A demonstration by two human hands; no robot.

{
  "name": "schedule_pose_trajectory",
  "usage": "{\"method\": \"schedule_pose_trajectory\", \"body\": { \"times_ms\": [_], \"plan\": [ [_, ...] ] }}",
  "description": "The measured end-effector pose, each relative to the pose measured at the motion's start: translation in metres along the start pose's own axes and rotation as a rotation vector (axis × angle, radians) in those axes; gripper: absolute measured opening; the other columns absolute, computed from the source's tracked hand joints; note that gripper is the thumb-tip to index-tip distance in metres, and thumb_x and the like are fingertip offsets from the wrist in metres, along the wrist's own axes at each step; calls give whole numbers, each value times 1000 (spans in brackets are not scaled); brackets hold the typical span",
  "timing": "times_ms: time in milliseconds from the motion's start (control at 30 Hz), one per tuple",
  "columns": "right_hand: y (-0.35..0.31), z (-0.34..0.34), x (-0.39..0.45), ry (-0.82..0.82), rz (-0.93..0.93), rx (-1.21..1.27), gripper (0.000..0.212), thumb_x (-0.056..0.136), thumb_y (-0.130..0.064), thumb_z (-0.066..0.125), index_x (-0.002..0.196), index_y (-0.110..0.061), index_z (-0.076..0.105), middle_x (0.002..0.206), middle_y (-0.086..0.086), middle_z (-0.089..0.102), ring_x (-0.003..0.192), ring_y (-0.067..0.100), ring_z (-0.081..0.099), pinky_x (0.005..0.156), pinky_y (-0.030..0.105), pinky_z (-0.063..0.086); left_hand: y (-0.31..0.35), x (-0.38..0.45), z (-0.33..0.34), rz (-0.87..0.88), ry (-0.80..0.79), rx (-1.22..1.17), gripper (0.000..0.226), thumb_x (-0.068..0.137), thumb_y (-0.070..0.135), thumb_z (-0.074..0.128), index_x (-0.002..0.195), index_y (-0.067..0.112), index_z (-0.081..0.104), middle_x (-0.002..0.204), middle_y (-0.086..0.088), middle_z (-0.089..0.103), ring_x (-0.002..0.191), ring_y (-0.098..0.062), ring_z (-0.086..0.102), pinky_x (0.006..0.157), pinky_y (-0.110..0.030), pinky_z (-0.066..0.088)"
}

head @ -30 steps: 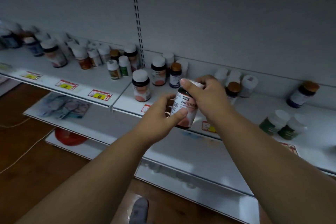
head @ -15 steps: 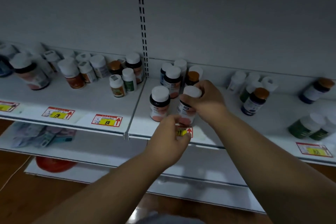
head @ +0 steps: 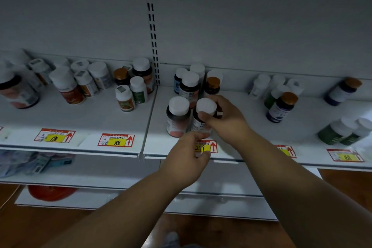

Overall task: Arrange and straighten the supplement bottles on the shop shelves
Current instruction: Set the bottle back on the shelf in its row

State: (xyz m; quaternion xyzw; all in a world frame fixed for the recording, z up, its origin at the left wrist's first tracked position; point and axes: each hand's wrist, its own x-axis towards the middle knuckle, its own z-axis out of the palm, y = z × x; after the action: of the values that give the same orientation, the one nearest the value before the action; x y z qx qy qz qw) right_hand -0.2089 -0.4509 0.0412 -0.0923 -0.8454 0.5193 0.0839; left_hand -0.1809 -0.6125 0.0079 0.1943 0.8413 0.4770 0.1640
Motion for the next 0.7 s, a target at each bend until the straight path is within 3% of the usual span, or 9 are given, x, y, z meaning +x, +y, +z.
{"method": "schedule_pose_trajectory", "body": {
  "times_ms": [100, 200, 300, 467, 533, 633, 700],
  "plan": [
    [1, -3, -2, -3, -31, -47, 43, 78, -39, 77, 102, -61, 49, 100, -36, 57, 92, -17, 54, 73, 4, 41, 0, 0, -1, 6, -2, 10, 41, 89, 33, 60, 128, 34, 48, 123, 14, 56, 103, 1, 56, 88, -20, 47],
    [2, -7, -2, 8, -89, -85, 45, 79, -44, 73, 112, -63, 49, 102, -39, 55, 93, -16, 54, 76, 4, 42, 3, 1, 3, 35, 63, 65, 27, 89, 31, 60, 114, 33, 49, 113, 12, 57, 93, 1, 55, 75, -10, 41],
    [6, -21, -7, 122, -97, -162, 52, 84, -43, 69, 131, -31, 51, 112, -14, 55, 94, -3, 54, 83, 20, 47, 16, 1, 12, 113, 80, 76, 21, 89, 32, 59, 108, 31, 50, 101, 13, 58, 87, 1, 56, 71, -11, 42],
    [9, -81, -30, 257, -155, -253, 37, 86, -32, 66, 121, -27, 56, 107, -11, 60, 90, 0, 56, 76, 18, 46, 56, 19, 38, 249, 40, 52, 23, 87, 23, 58, 105, 34, 50, 96, 16, 56, 88, 6, 53, 68, -4, 38],
    [11, -111, -39, 305, -154, -322, 28, 86, -32, 66, 113, -25, 60, 99, -10, 61, 85, 0, 57, 71, 17, 45, 75, 31, 53, 309, 45, 77, 22, 86, 23, 59, 105, 31, 51, 98, 14, 55, 88, 5, 52, 69, -6, 37],
    [20, -164, -53, 372, -139, -384, 17, 85, -30, 65, 101, -25, 63, 93, -5, 63, 81, 7, 58, 72, 27, 50, 105, 50, 86, 362, 65, 83, 22, 85, 22, 60, 105, 28, 53, 95, 11, 55, 85, 2, 53, 71, -16, 42],
    [32, -200, -58, 406, -125, -407, 15, 86, -31, 65, 100, -29, 60, 95, -7, 63, 82, 4, 59, 71, 23, 51, 124, 62, 112, 394, 86, 91, 21, 84, 22, 61, 103, 28, 54, 91, 10, 54, 82, 1, 52, 67, -13, 40]
  ]
}}
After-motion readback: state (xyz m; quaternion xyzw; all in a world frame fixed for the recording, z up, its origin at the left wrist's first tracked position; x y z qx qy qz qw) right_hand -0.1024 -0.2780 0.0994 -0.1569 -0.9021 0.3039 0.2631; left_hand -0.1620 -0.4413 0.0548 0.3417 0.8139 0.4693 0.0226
